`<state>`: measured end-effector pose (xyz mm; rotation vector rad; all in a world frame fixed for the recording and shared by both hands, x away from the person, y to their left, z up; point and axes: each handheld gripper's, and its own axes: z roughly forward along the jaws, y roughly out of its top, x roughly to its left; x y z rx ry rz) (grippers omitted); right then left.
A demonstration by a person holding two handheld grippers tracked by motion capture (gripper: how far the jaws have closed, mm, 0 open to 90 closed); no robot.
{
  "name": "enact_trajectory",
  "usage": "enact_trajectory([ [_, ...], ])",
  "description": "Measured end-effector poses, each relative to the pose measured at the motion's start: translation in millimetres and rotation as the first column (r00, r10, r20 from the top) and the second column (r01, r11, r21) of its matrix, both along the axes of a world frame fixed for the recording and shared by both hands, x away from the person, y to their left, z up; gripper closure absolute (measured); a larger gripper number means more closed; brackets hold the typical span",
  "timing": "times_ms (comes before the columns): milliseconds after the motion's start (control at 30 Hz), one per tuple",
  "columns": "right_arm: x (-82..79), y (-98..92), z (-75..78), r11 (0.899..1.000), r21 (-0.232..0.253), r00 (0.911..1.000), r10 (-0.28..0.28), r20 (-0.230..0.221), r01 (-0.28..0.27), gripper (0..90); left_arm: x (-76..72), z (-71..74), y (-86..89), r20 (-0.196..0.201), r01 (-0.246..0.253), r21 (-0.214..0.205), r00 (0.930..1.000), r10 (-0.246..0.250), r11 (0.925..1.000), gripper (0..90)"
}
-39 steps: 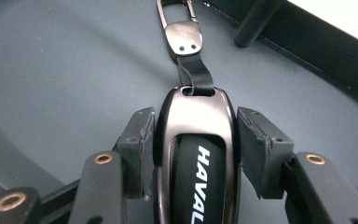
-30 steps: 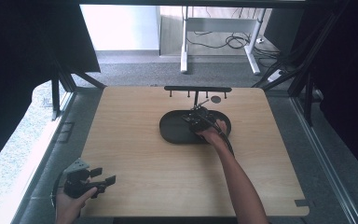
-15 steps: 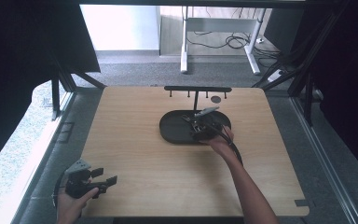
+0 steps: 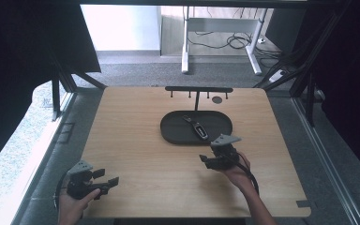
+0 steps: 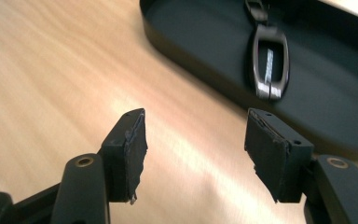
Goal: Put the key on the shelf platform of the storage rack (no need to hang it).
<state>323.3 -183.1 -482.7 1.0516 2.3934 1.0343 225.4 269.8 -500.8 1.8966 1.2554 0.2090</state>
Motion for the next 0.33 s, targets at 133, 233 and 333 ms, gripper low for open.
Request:
enact_trajectory([
  [133, -11.9, -11.7, -6.5, 1.000, -0.007, 0.9999, -0.004, -0.010, 0.004, 39.3, -0.3, 0.3, -1.7, 0.001, 0.005, 0.004, 1.0000, -0.005, 1.0000, 24.9],
  [233, -15.7, -16.3, -8.6, 1.000, -0.001, 0.9998, -0.021, -0.002, 0.021, 40.1, -1.5, 1.9, -3.8, 0.007, 0.011, 0.004, 0.9999, -0.011, 0.9999, 24.9],
  [333, -18.8, -20.3, -9.6, 1.000, 0.002, 0.9996, -0.026, 0.004, 0.026, 39.9, -1.3, 2.6, -5.7, 0.009, 0.022, 0.004, 0.9997, -0.022, 0.9998, 24.8],
])
